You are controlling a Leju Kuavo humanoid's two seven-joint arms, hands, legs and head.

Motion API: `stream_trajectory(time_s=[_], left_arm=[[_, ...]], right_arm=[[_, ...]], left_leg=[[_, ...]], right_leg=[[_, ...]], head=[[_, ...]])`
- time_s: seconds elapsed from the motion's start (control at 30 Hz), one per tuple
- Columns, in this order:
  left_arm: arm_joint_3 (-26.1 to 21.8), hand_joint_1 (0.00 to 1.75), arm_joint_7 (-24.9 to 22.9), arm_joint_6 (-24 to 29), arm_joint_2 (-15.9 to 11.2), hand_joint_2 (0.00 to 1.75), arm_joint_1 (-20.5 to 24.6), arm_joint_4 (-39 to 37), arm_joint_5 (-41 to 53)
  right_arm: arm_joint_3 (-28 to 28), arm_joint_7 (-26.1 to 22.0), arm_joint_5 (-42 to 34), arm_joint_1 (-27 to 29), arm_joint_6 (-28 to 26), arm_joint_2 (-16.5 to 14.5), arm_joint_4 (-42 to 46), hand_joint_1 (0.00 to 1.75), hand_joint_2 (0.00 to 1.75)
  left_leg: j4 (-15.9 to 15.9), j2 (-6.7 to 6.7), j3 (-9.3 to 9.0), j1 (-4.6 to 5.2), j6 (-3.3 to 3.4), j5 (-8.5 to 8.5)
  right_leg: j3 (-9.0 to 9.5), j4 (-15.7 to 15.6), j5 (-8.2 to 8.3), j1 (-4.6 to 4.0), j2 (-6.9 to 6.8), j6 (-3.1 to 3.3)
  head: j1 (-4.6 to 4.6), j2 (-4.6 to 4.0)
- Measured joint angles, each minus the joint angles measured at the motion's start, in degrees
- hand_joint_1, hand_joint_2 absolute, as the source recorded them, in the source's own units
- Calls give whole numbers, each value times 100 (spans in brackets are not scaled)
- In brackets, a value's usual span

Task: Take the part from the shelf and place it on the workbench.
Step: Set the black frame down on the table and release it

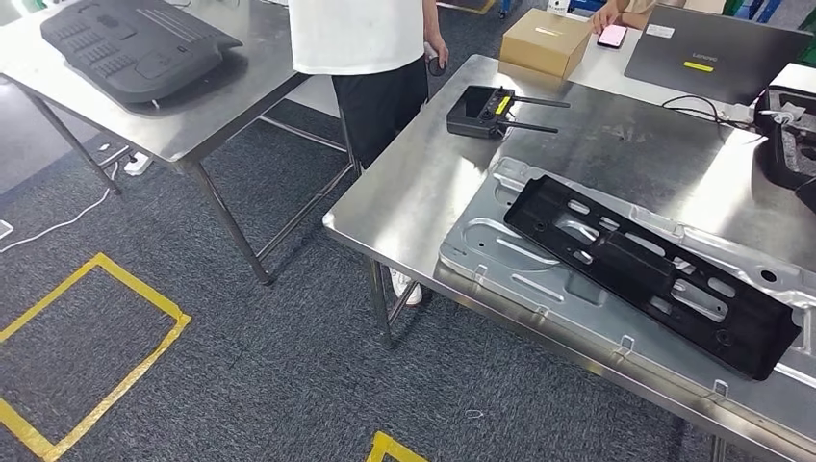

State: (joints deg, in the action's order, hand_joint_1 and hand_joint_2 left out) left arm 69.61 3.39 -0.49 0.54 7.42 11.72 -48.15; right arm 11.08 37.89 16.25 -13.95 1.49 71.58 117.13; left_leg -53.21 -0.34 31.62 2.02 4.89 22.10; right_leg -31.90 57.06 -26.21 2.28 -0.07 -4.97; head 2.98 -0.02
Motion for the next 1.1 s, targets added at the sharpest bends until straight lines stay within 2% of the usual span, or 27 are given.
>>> stream_trajectory(time_s=[0.03, 0.1, 0.17, 0.2, 0.23, 0.3, 0.33, 0.37, 0.4, 0.5, 0.53, 0.57, 0.67, 0.7, 0.73, 0.8, 0.83, 0.87, 0.9, 0.93, 0.97, 1.0, 1.03, 1.1], left_arm=[[0, 0, -4, 0, -1, 0, 0, 0, -7], [0, 0, -9, -1, -2, 0, -5, 0, -20], [0, 0, -9, -2, -8, 0, -14, 0, -34], [0, 0, -9, -2, -11, 0, -14, 0, -40], [0, 0, -13, -2, -13, 0, -13, 0, -45], [0, 0, -28, -2, -12, 0, -14, 0, -49], [0, 0, -43, -2, -12, 0, -18, 0, -52], [0, 0, -55, -2, -12, 0, -24, 0, -57], [0, 0, -67, -2, -12, 0, -28, 0, -62], [0, 0, -83, -2, -20, 0, -22, 0, -67], [0, 0, -87, -2, -23, 0, -17, 0, -67], [0, 0, -90, -3, -27, 0, -14, 0, -66], [0, 0, -85, -4, -26, 0, -9, 0, -65], [0, 0, -79, -4, -25, 0, -5, 0, -65], [0, 0, -71, -1, -25, 0, -2, 0, -66], [0, 0, -54, 15, -25, 0, -3, 0, -69], [0, 0, -42, 23, -25, 0, -6, 0, -70], [0, 0, -30, 24, -24, 0, -8, 0, -71], [0, 0, -18, 19, -23, 0, -10, 0, -71], [0, 0, -9, 14, -22, 0, -12, 0, -71], [0, 0, 2, 9, -21, 0, -11, 0, -71], [0, 0, 13, 9, -22, 0, -7, 0, -73], [0, 0, 21, 9, -23, 0, -3, 0, -77], [0, 0, 32, 9, -26, 0, 2, 0, -86]], right_arm=[[29, -35, 4, 96, -53, -33, 39, 0, 0], [70, -113, 39, 287, -132, -111, 115, 0, 0], [116, -206, 114, 464, -220, -208, 186, 0, 0], [137, -249, 161, 548, -267, -253, 218, 0, 0], [153, -287, 215, 633, -306, -298, 246, 0, 0], [168, -360, 316, 806, -376, -396, 302, 0, 0], [171, -390, 361, 889, -408, -453, 327, 0, 0], [171, -418, 399, 967, -440, -509, 346, 0, 0], [172, -443, 436, 1040, -468, -561, 363, 0, 0], [209, -531, 536, 1246, -543, -695, 413, 0, 0], [230, -568, 569, 1318, -570, -749, 427, 0, 0], [245, -608, 604, 1397, -594, -808, 438, 0, 0], [268, -719, 694, 1623, -642, -965, 453, 0, 0], [276, -749, 719, 1675, -660, -1017, 455, 0, 0], [283, -777, 744, 1715, -680, -1068, 455, 0, 0], [276, -827, 776, 1794, -721, -1206, 453, 0, 0], [262, -851, 788, 1835, -732, -1277, 452, 0, 0], [245, -875, 805, 1872, -739, -1351, 451, 0, 0], [227, -898, 834, 1900, -744, -1415, 450, 0, 0], [208, -917, 867, 1918, -758, -1474, 450, 0, 0], [189, -936, 904, 1931, -784, -1530, 448, 0, 0], [168, -959, 933, 1945, -820, -1592, 444, 0, 0], [146, -984, 953, 1968, -861, -1649, 437, 0, 0], [102, -1036, 980, 2025, -923, -1749, 416, 0, 0]], left_leg=[[-24, -4, 8, 9, -25, 14], [-44, -6, 21, 16, -57, 18], [-133, -6, 55, 2, -103, 89], [-312, -4, 127, -12, -141, 219], [-623, -2, 252, -35, -188, 416], [-1454, 3, 594, -88, -262, 848], [-1762, 3, 711, -106, -279, 969], [-1854, 3, 726, -116, -282, 981], [-1684, 3, 610, -118, -270, 882], [-381, -5, -112, -85, -161, 391], [-113, -4, -248, -66, -134, 312], [3, -2, -297, -52, -120, 288], [94, 11, -284, -52, -68, 192], [144, 18, -282, -63, -31, 138], [187, 25, -276, -74, 0, 89], [198, 33, -232, -63, 40, 45], [194, 34, -211, -54, 44, 32], [187, 35, -191, -46, 44, 21], [176, 35, -174, -41, 40, 13], [157, 35, -162, -40, 33, 9], [126, 34, -148, -41, 21, 12], [84, 33, -127, -30, 2, 21], [47, 31, -103, -19, -19, 26], [7, 28, -59, 1, -67, 15]], right_leg=[[95, -198, 65, -6, 0, 36], [101, -245, 90, -24, 15, 128], [92, -247, 118, -14, 8, 185], [84, -252, 133, -3, 2, 210], [72, -254, 147, 5, -2, 232], [35, -253, 166, 6, -5, 257], [19, -252, 175, 5, -5, 263], [8, -252, 183, 5, -4, 263], [2, -252, 191, 4, -2, 259], [1, -258, 218, 2, 3, 230], [0, -262, 229, 2, 2, 211], [-2, -270, 243, 3, 0, 185], [-16, -297, 258, 7, 1, 90], [-70, -191, 160, 6, 3, 77], [-174, 48, -17, 0, 5, 74], [-490, 840, -478, -7, 7, 73], [-617, 1186, -626, -11, 7, 62], [-658, 1351, -667, -11, 7, 52], [-583, 1281, -597, -10, 5, 45], [-382, 961, -434, -7, 2, 38], [-121, 513, -259, 0, -4, 31], [104, 108, -120, -4, -6, 38], [254, -182, -31, -7, -4, 60], [291, -316, 3, -27, 8, 125]], head=[[0, 0], [2, 0], [3, 0], [3, 0], [5, 0], [6, 0], [6, 0], [5, 0], [5, 0], [5, 0], [7, 0], [6, 0], [4, 0], [3, 0], [1, 0], [-2, 0], [-2, 0], [-2, 0], [-2, 0], [-1, 0], [-1, 0], [-1, 0], [-1, 0], [0, 0]])
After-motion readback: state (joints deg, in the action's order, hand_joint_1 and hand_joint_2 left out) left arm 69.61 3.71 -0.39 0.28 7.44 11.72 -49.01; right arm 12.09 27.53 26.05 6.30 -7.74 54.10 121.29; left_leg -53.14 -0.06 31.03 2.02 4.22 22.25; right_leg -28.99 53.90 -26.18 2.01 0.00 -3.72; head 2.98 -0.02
